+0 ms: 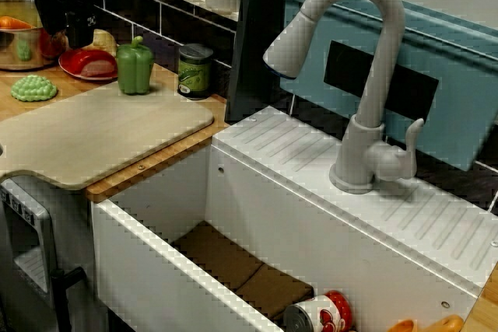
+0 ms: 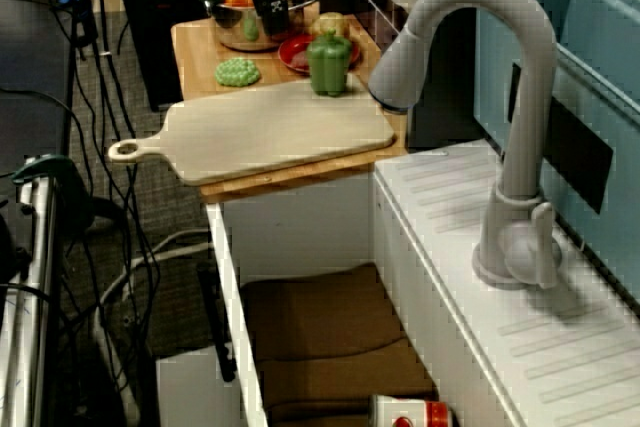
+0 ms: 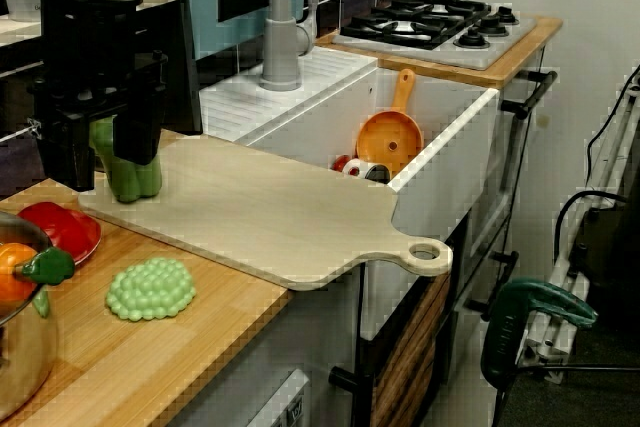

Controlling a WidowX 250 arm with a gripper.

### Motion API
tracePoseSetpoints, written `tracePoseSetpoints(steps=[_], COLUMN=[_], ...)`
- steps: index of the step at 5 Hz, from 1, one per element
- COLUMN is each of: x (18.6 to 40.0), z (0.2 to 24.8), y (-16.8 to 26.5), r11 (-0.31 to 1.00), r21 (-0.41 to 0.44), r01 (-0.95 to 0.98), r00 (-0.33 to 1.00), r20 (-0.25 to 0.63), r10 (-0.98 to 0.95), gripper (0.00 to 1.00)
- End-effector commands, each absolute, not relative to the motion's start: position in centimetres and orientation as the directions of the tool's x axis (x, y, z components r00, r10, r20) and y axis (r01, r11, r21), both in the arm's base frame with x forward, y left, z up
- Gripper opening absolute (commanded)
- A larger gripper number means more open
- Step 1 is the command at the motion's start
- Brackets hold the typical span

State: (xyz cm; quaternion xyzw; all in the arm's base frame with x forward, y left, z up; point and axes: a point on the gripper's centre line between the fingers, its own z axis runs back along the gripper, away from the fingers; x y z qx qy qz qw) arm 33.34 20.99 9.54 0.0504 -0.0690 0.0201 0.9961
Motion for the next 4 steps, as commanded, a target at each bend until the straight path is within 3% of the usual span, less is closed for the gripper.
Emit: tracePoseSetpoints(steps=[1, 4], x=[34.9, 37.3], z=[11.5, 10.2], y=[22.1, 22.9], r11=[0.988, 0.981], r21=[0.144, 0.166], r01=[-0.062, -0.099], r00=[0.980, 0.975], r20=[0.194, 0.214], r10=[0.033, 0.062], gripper=[1.00, 1.00])
